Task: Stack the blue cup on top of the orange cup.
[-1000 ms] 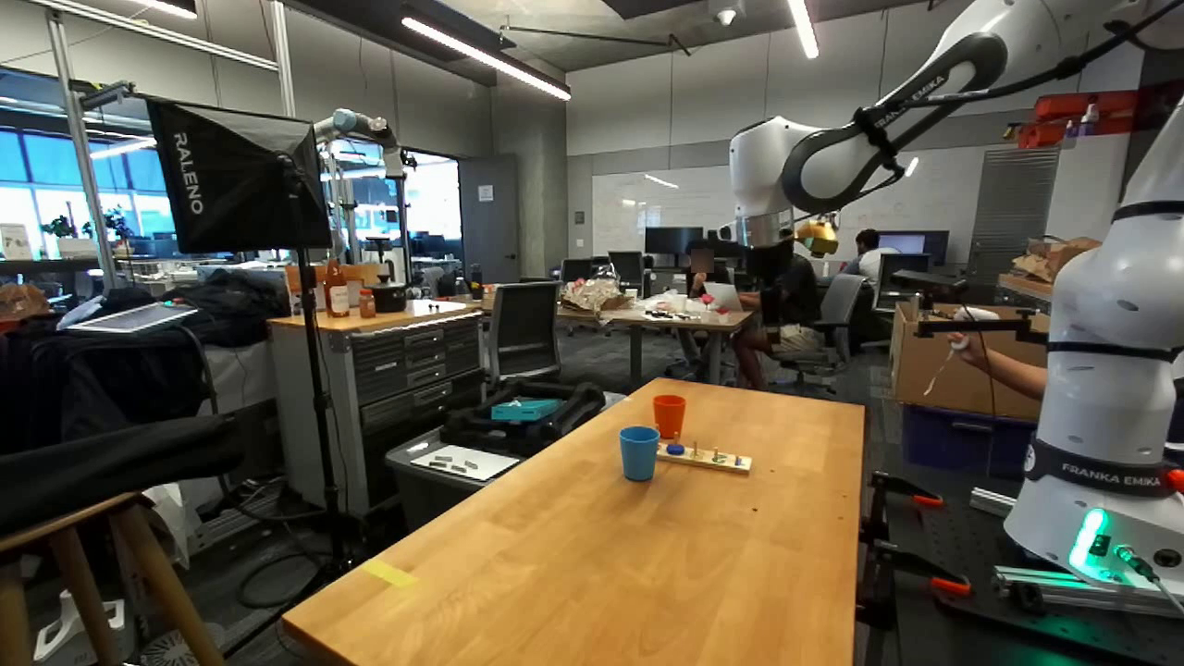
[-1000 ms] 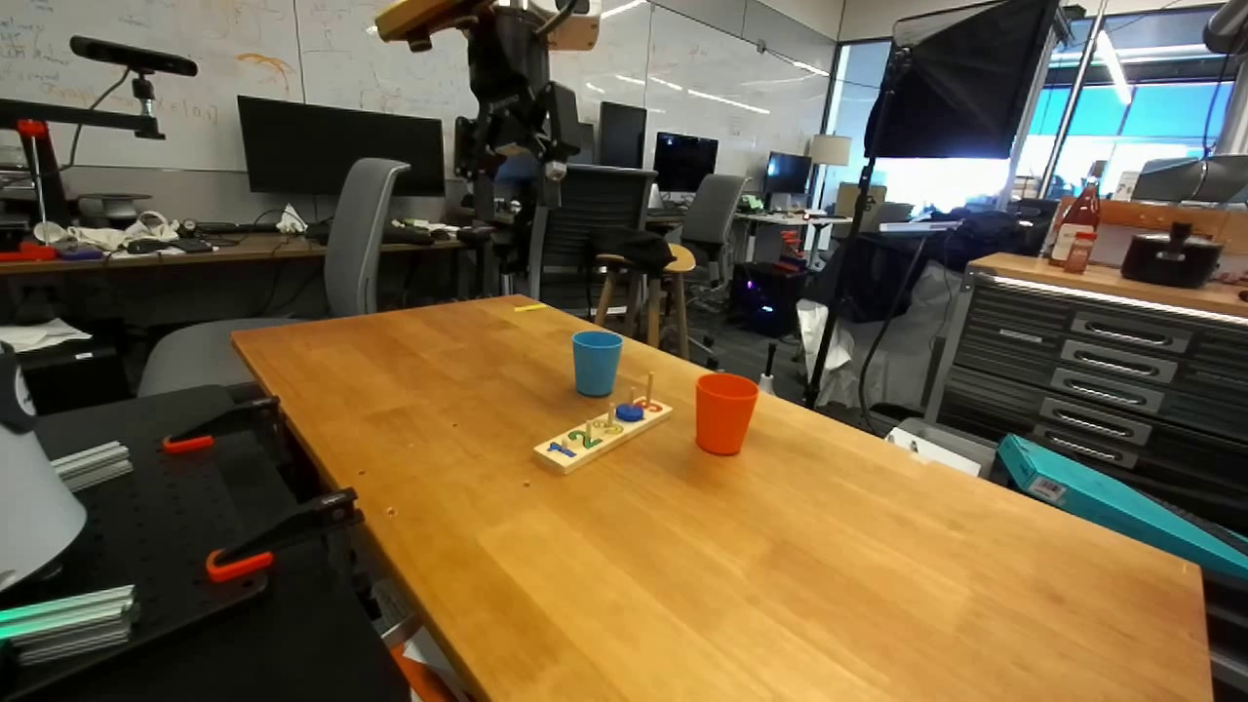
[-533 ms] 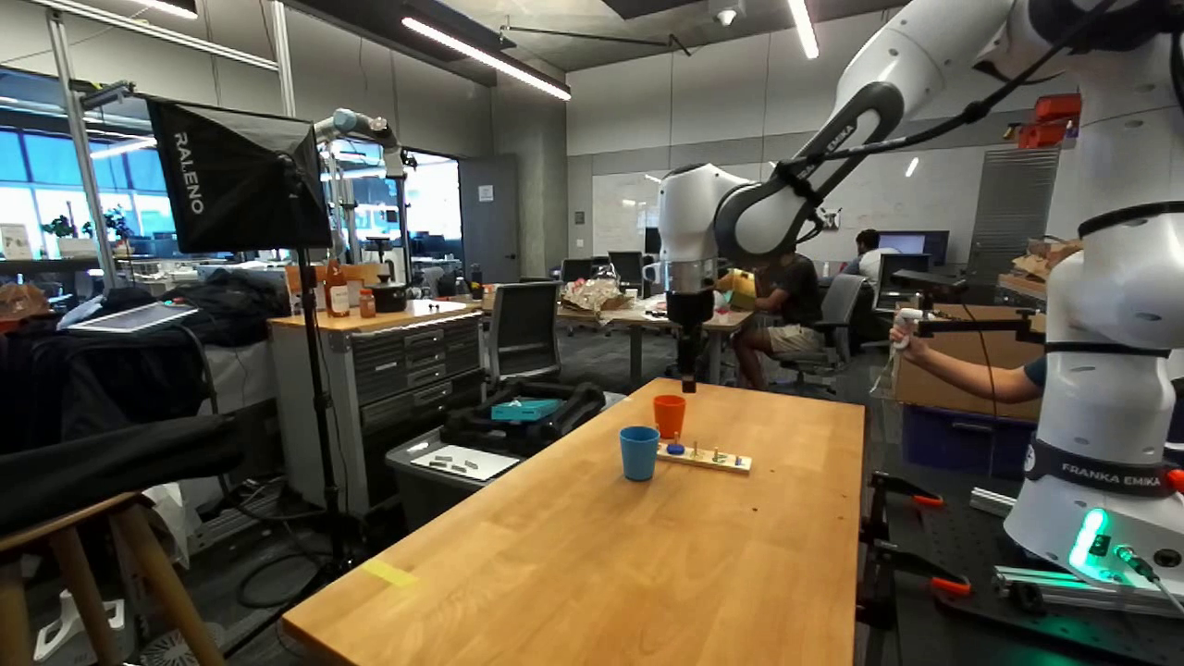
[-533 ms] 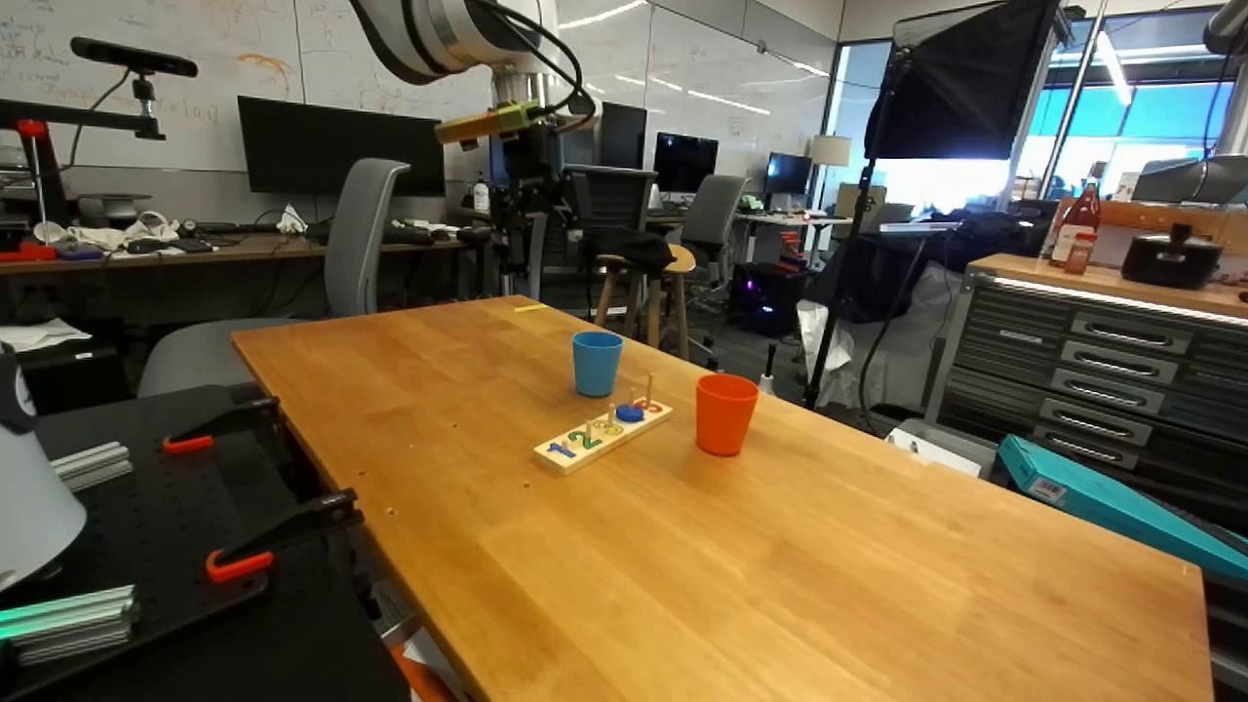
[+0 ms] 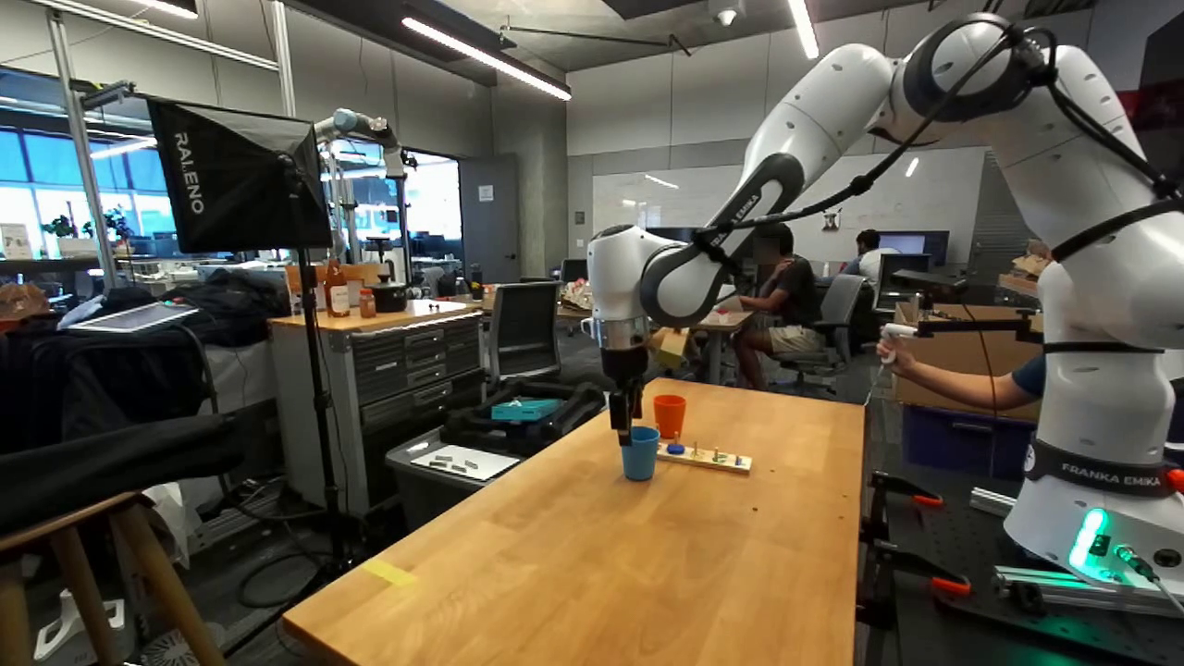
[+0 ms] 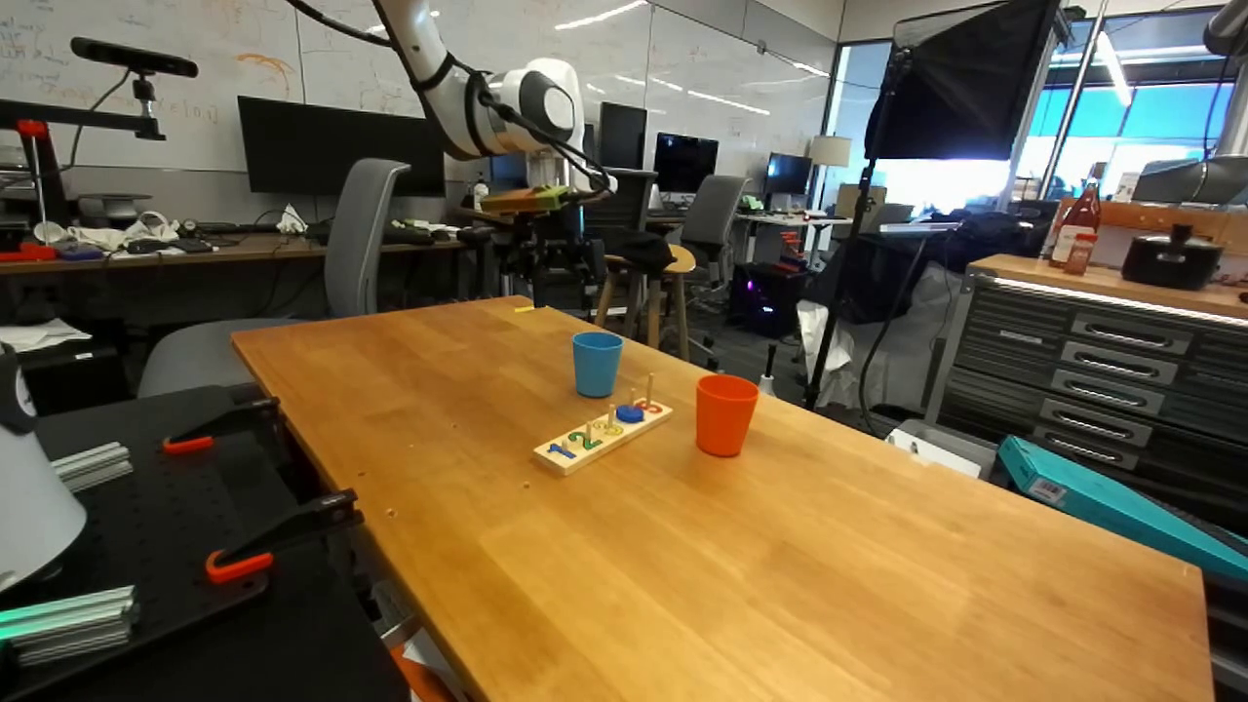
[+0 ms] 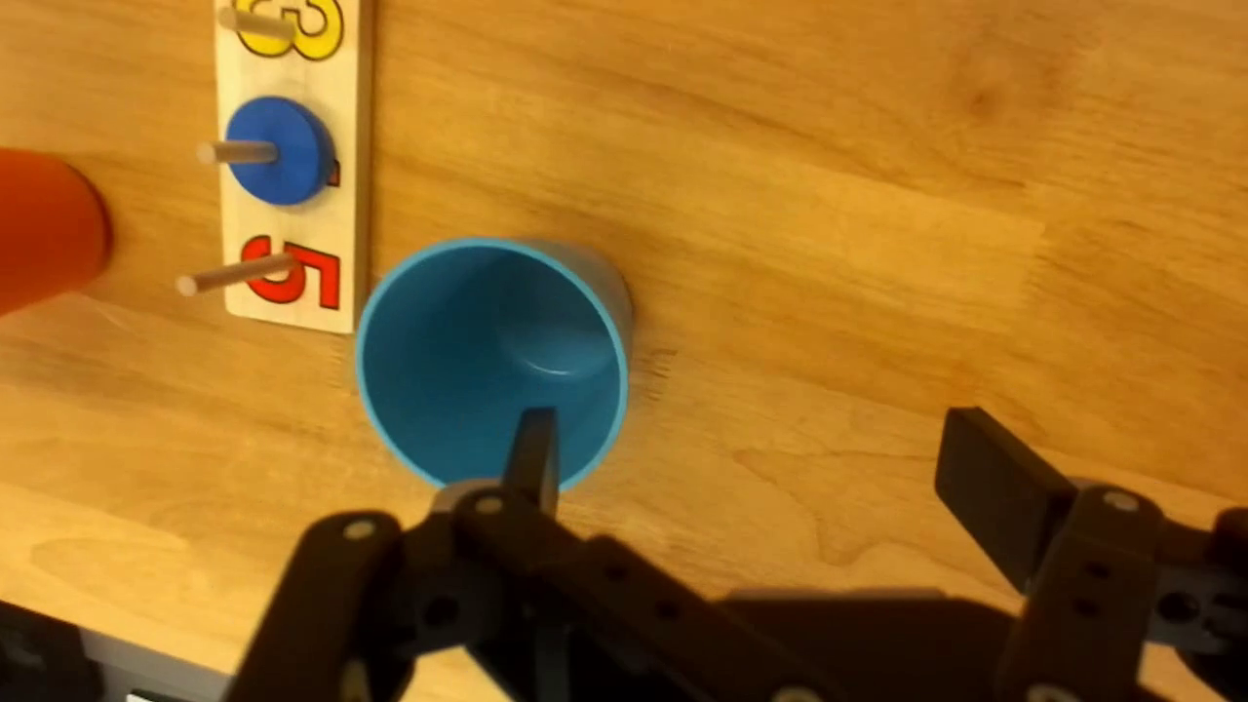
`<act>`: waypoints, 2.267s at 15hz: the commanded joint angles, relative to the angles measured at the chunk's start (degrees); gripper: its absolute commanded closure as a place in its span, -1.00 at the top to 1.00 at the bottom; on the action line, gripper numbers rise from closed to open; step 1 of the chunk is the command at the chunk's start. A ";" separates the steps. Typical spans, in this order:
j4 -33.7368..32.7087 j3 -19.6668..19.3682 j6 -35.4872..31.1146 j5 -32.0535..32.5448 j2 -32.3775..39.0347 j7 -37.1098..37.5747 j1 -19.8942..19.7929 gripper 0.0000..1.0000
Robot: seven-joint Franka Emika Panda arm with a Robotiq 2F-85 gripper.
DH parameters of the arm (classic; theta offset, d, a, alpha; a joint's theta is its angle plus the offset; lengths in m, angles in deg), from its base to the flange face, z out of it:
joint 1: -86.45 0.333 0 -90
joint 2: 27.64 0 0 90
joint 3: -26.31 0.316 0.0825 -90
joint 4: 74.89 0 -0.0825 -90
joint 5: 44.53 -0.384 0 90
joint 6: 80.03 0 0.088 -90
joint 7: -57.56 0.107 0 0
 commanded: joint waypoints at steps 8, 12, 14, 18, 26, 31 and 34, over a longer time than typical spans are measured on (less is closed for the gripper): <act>-10.50 -4.95 1.25 -0.09 10.59 0.53 2.36 1.00; -9.86 -5.07 0.66 -0.23 11.49 0.31 2.37 0.48; -9.81 -4.99 0.79 -0.49 11.78 0.16 2.25 0.17; -9.79 -5.22 1.05 -0.39 11.80 0.03 2.16 -0.47; -11.59 -6.23 3.88 -0.54 10.49 -0.25 1.53 -0.98; -18.29 -9.01 8.07 0.81 8.95 -0.17 0.82 -0.98; -23.69 -11.18 12.32 1.38 8.86 0.01 -0.62 -0.98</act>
